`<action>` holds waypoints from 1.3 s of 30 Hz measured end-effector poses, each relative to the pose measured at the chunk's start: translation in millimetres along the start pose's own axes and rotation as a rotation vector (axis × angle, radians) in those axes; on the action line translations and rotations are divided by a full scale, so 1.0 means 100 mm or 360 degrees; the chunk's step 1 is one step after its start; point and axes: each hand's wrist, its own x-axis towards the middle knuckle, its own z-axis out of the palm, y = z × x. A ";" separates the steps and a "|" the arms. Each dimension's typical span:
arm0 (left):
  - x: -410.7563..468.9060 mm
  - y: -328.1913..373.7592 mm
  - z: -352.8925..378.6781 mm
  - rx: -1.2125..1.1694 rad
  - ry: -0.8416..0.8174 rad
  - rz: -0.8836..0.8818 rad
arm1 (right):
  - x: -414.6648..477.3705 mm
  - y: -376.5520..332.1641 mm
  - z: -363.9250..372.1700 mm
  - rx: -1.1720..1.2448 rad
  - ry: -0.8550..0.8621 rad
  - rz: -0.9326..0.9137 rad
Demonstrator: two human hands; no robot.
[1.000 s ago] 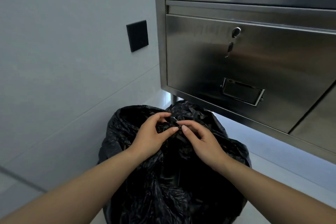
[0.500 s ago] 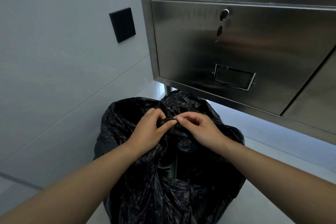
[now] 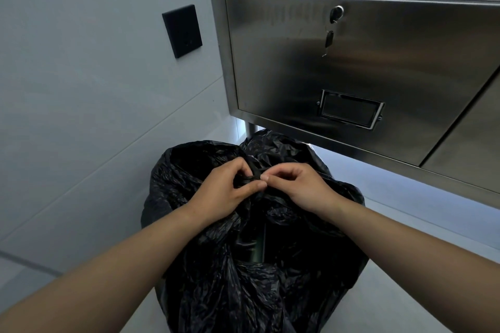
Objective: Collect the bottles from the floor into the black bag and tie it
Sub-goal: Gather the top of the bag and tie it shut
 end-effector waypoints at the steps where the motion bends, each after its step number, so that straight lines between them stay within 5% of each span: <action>1: 0.01 0.00 -0.02 -0.0040 -0.0026 -0.0030 | 0.01 0.01 -0.01 -0.0037 0.0047 -0.0020; 21: 0.07 0.13 -0.16 -0.0032 0.0081 -0.0023 | 0.10 0.06 -0.03 -0.0111 0.0559 0.0004; 26: 0.04 0.09 -0.10 0.0082 0.0084 0.0054 | 0.07 0.01 -0.07 -0.0032 0.0464 -0.0041; 32: 0.05 0.03 -0.12 0.0007 0.0098 0.0001 | 0.01 -0.03 -0.10 -0.0192 -0.0025 -0.0135; 39: 0.03 0.04 -0.10 -0.0024 0.0045 0.0064 | 0.02 -0.01 -0.07 -0.0294 0.0206 -0.0191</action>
